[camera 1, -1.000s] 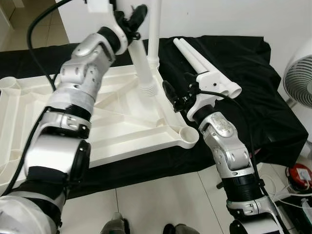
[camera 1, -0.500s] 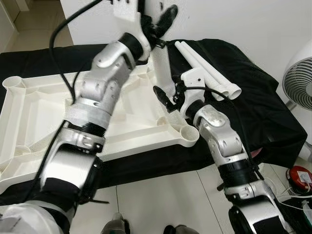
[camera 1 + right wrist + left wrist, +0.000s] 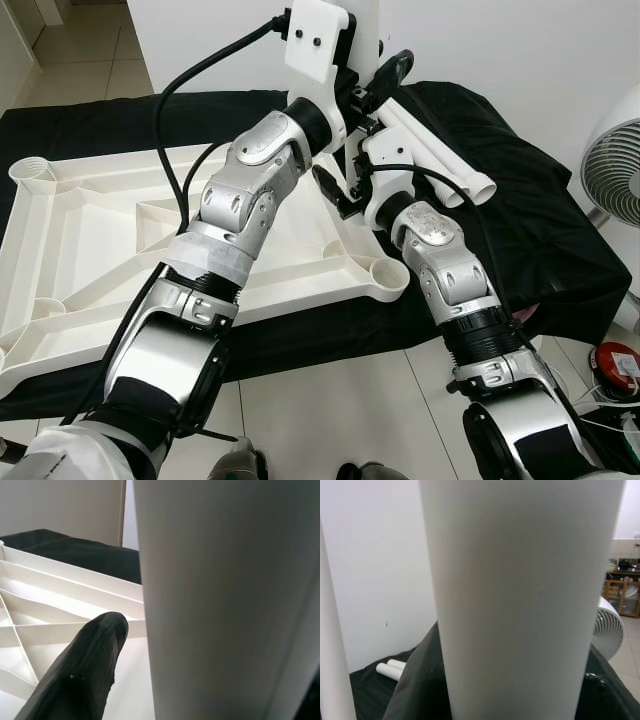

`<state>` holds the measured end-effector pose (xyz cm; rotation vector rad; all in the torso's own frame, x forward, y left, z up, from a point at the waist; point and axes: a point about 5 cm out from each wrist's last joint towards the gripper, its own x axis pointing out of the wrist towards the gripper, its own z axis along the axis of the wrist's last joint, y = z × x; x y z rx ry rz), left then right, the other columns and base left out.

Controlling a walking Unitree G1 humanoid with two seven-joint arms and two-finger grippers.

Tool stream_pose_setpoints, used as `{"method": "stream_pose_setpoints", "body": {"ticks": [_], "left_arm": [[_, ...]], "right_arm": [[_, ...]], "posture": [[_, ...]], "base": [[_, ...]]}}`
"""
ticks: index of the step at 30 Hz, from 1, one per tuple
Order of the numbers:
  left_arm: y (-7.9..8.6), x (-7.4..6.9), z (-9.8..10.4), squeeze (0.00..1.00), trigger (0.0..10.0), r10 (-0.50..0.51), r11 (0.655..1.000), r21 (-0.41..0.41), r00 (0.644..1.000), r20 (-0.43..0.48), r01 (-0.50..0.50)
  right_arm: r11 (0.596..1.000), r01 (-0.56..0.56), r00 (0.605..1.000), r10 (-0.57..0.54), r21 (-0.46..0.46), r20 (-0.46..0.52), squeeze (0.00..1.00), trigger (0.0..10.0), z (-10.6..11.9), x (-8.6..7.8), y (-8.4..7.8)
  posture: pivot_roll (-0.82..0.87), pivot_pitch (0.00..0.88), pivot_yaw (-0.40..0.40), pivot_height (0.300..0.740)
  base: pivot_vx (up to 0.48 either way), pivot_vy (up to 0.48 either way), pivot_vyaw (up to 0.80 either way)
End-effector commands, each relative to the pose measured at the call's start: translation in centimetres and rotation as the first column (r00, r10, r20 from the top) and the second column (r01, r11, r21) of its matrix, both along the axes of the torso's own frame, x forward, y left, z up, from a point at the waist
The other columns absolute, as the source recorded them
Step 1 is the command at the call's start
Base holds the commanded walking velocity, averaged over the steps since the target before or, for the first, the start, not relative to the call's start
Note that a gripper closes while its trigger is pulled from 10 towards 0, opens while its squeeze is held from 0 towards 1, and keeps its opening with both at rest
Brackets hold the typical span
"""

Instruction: Building children table

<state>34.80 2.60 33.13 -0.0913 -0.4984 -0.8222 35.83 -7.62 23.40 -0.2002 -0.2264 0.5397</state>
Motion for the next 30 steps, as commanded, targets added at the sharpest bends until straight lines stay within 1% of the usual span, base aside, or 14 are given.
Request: {"method": "stream_pose_setpoints", "body": {"ticks": [1, 14, 15, 16, 17, 18, 19, 26, 27, 28, 29, 30], "left_arm": [[-0.5, -0.3, 0.2, 0.0, 10.0, -0.017, 1.0, 0.015, 1.0, 0.014, 0.017], [-0.7, -0.6, 0.5, 0.0, 10.0, -0.015, 1.0, 0.022, 0.999, 0.038, 0.014], [-0.8, -0.7, 0.5, 0.0, 10.0, -0.015, 1.0, 0.025, 0.999, 0.04, 0.014], [-0.8, -0.7, 0.5, 0.0, 10.0, -0.015, 1.0, 0.025, 0.999, 0.04, 0.014], [-0.8, -0.7, 0.4, 0.0, 10.0, -0.016, 1.0, 0.027, 0.999, 0.041, 0.015], [-0.8, -0.7, 0.4, 0.0, 10.0, -0.016, 1.0, 0.027, 0.999, 0.041, 0.015], [-1.0, -0.8, 0.3, 0.0, 10.0, -0.016, 0.999, 0.033, 0.999, 0.043, 0.015], [-1.3, -1.1, 0.0, 0.0, 10.0, -0.036, 0.998, 0.051, 0.998, 0.049, 0.034], [-1.4, -1.3, -0.1, 0.0, 10.0, -0.055, 0.997, 0.054, 0.997, 0.047, 0.053], [-1.4, -1.3, -0.1, 0.0, 10.0, -0.055, 0.997, 0.054, 0.997, 0.047, 0.053], [-1.5, -1.4, -0.3, 1.0, 10.0, -0.081, 0.996, 0.052, 0.996, 0.036, 0.079], [-1.6, -1.6, -0.6, 1.0, 10.0, -0.105, 0.993, 0.052, 0.994, 0.024, 0.104]], "right_arm": [[1.0, 0.011, 1.0, -0.011, -0.019, 0.012, 0.0, 10.0, 0.1, 0.2, 0.0], [0.999, 0.024, 1.0, -0.024, -0.022, -0.001, 0.0, 10.0, -0.4, 0.5, 0.0], [1.0, 0.019, 1.0, -0.019, -0.021, 0.007, 0.0, 4.6, -0.3, 0.5, 0.1], [1.0, 0.019, 1.0, -0.019, -0.021, 0.007, 0.0, 4.6, -0.3, 0.5, 0.1], [1.0, 0.017, 1.0, -0.016, -0.018, 0.012, 0.0, 2.3, -0.1, 0.5, 0.1], [1.0, 0.017, 1.0, -0.016, -0.018, 0.012, 0.0, 2.3, -0.1, 0.5, 0.1], [1.0, 0.018, 0.999, -0.018, -0.014, 0.027, 0.0, 0.0, 0.2, 0.6, 0.1], [1.0, 0.018, 1.0, -0.018, 0.005, 0.026, 0.0, 0.0, 0.3, 0.6, 0.1], [1.0, 0.015, 1.0, -0.015, 0.014, 0.019, 0.0, 2.3, 0.2, 0.5, 0.2], [1.0, 0.015, 1.0, -0.015, 0.014, 0.019, 0.0, 2.3, 0.2, 0.5, 0.2], [0.999, 0.016, 1.0, -0.016, 0.043, 0.002, 0.0, 10.0, 0.1, 0.5, 0.2], [0.998, 0.02, 1.0, -0.02, 0.064, -0.01, 0.0, 10.0, 0.1, 0.5, 0.3]], "posture": [[0.01, 0.0, -0.003, 0.74], [0.01, 0.0, -0.002, 0.74], [0.01, 0.0, -0.003, 0.74], [0.01, 0.0, -0.003, 0.74], [0.01, 0.0, -0.002, 0.74], [0.01, 0.0, -0.002, 0.74], [0.01, 0.0, -0.002, 0.74], [0.01, 0.0, -0.002, 0.74], [0.01, 0.0, -0.002, 0.74], [0.01, 0.0, -0.002, 0.74], [0.01, 0.0, -0.002, 0.74], [0.01, 0.0, -0.003, 0.74]], "base": [[0.0, 0.0, 0.0], [0.0, 0.0, 0.0], [0.0, 0.0, 0.0], [0.0, 0.0, 0.0], [0.0, 0.0, 0.0], [0.0, 0.0, 0.0], [0.0, 0.0, 0.0], [0.0, 0.0, 0.0], [0.0, 0.0, 0.0], [0.0, 0.0, 0.0], [0.0, 0.0, 0.0], [0.0, 0.0, 0.0]]}}
